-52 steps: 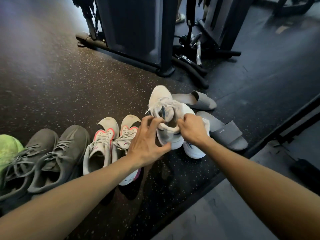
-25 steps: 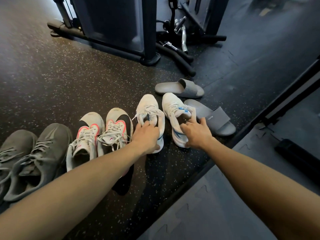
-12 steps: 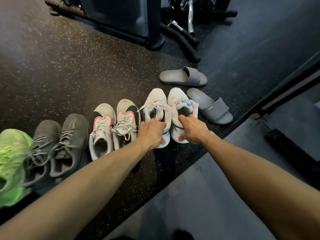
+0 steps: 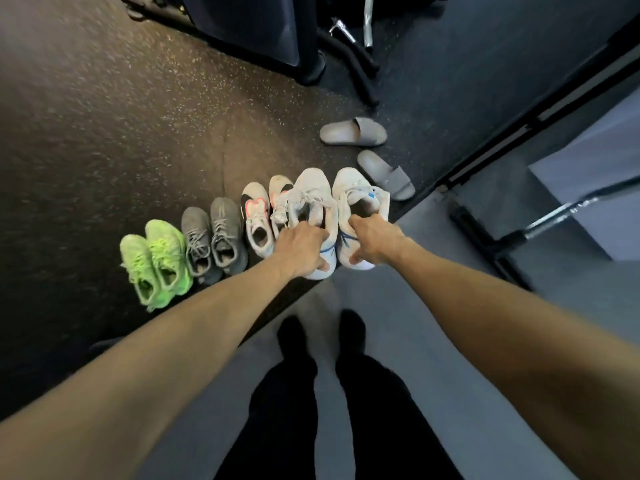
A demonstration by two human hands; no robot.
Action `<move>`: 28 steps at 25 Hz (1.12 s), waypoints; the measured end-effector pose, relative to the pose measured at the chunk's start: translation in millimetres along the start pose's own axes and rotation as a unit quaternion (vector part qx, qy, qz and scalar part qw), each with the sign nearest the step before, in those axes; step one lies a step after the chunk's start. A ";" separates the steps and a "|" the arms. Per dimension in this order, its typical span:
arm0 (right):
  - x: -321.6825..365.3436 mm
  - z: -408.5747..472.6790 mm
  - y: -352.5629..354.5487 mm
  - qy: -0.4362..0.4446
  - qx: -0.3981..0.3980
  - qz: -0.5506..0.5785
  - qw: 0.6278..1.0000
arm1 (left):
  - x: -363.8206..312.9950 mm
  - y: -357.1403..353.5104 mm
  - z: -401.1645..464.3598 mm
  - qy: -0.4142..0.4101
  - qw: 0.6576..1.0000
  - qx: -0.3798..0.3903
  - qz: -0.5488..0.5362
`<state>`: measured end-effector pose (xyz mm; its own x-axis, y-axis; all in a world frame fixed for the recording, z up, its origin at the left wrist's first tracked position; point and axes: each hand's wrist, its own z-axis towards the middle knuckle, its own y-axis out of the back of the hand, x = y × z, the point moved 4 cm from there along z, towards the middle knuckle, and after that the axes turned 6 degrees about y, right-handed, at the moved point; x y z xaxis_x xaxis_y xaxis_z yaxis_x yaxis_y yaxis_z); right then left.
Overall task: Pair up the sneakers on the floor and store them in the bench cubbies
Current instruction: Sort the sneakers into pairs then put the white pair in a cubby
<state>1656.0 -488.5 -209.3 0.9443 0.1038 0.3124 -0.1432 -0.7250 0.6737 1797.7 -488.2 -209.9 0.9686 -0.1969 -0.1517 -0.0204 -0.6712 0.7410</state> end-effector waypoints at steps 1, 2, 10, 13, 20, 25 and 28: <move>13.3 -30.3 13.8 -0.001 0.010 0.002 1.000 | -5.3 15.7 -28.9 -0.010 1.000 0.009 0.005; 24.0 -54.7 24.1 -0.003 0.016 0.007 1.000 | -9.4 29.0 -52.9 -0.016 1.000 0.013 0.012; 82.2 -208.0 50.0 -0.034 0.006 0.083 0.996 | -37.1 89.9 -207.1 -0.053 0.997 0.016 0.054; 87.4 -233.5 35.0 -0.050 -0.007 0.120 0.992 | -47.8 86.8 -232.7 -0.078 0.994 0.006 0.081; 63.5 -302.9 0.7 -0.142 -0.079 0.223 0.961 | -107.1 89.6 -252.9 -0.175 0.968 0.004 0.182; 11.6 -383.9 -35.3 -0.247 -0.141 0.304 0.909 | -207.3 73.7 -267.0 -0.281 0.926 0.023 0.251; -28.8 -434.5 -62.5 -0.289 -0.166 0.349 0.876 | -278.8 54.8 -282.9 -0.328 0.896 0.021 0.298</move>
<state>1508.9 -150.4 30.6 0.5713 -0.7172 0.3990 -0.7330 -0.2272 0.6412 1596.6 -267.8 58.0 0.4282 -0.8982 -0.0995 -0.5076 -0.3301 0.7958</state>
